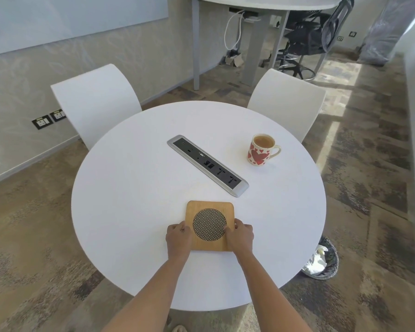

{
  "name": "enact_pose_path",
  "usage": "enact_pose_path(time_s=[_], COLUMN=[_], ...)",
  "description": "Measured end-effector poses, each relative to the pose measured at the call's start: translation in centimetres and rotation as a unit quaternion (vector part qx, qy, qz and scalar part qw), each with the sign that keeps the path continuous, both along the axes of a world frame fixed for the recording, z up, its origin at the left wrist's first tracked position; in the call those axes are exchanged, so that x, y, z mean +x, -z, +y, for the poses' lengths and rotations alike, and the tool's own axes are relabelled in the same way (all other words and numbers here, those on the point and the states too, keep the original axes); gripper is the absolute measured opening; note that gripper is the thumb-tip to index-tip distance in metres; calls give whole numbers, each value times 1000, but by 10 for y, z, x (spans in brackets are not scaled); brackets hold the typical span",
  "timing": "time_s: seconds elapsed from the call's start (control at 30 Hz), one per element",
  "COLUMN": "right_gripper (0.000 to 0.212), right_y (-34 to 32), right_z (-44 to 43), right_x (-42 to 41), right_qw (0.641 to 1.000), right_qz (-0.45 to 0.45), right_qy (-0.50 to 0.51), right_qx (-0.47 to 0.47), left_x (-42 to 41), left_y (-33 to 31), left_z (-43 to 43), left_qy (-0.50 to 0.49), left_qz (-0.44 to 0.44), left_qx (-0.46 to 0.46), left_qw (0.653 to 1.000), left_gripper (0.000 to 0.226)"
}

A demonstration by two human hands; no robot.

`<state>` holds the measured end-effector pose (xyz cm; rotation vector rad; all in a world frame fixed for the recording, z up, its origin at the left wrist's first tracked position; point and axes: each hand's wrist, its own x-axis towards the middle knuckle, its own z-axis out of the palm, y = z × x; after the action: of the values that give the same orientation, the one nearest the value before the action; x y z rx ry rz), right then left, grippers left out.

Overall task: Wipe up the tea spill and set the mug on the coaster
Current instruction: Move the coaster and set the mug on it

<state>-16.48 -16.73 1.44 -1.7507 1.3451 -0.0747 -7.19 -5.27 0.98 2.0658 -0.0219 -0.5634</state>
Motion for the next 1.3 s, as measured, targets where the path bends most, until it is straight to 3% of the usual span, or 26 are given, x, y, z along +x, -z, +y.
enact_pose_path(time_s=[0.27,0.4,0.57,0.9,1.3], right_gripper=[52,49,46,41,46], right_y=[1,-2,-10,-55,-86], right_z=[1,0,-7,-62,-184], right_x=[-4,-3,2,30,36], right_qw=[1000,1000,999,986,975], right_qz=[2,-3,-26,-92,-127], right_qy=[-23,-14,3,26,62], right_qx=[-3,-7,-37,-137,-172], left_x=[-3,-5,1,46,91], left_y=[-1,1,-6,-41,-79], left_z=[-1,-4,-9,-56,-169], left_qy=[-8,35,83,185,278], left_qz=[-9,-53,-96,-166,-193], left_qx=[9,50,68,3,-37], left_qw=[1000,997,990,969,940], left_gripper=[30,25,37,38,48])
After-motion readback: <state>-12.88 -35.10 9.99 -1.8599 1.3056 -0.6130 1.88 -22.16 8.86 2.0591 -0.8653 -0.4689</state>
